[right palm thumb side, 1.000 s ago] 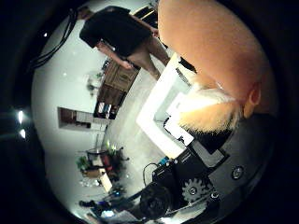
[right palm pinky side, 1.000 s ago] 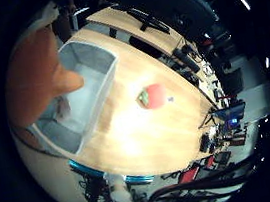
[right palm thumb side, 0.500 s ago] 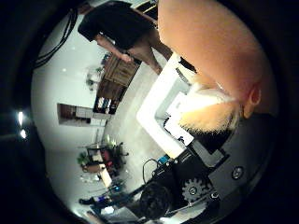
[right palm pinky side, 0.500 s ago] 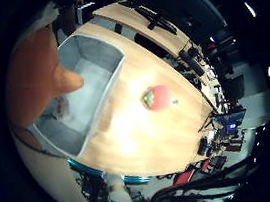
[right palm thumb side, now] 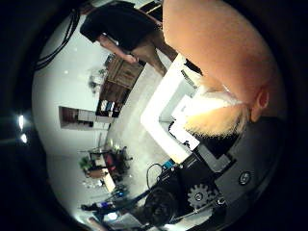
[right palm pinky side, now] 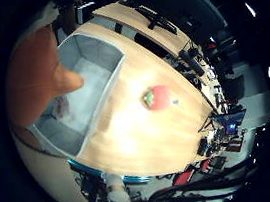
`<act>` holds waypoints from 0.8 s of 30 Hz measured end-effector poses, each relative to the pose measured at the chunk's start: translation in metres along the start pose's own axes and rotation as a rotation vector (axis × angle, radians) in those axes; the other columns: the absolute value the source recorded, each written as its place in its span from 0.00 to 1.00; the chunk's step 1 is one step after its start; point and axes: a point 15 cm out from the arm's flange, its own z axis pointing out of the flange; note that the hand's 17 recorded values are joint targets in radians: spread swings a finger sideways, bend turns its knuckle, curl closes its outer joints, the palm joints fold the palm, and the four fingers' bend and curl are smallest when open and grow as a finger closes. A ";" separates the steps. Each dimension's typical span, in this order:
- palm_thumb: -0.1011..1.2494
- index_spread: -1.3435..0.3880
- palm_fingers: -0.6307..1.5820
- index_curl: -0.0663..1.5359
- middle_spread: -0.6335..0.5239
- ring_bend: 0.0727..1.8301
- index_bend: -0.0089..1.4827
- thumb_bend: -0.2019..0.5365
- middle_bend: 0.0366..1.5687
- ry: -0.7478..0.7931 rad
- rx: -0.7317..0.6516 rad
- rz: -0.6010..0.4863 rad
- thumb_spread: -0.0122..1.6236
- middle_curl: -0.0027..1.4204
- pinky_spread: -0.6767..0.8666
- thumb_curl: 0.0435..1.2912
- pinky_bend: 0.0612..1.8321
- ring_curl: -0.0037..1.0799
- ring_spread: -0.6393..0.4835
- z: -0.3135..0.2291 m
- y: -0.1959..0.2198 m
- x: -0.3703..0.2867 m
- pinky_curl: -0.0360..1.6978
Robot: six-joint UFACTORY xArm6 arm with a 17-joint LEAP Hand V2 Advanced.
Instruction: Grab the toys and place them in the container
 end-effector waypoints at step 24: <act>0.20 0.49 0.25 0.35 0.40 0.27 0.09 0.19 0.19 -0.007 -0.121 -0.156 0.49 0.30 0.57 0.17 0.33 0.24 0.52 0.016 0.010 0.004 0.26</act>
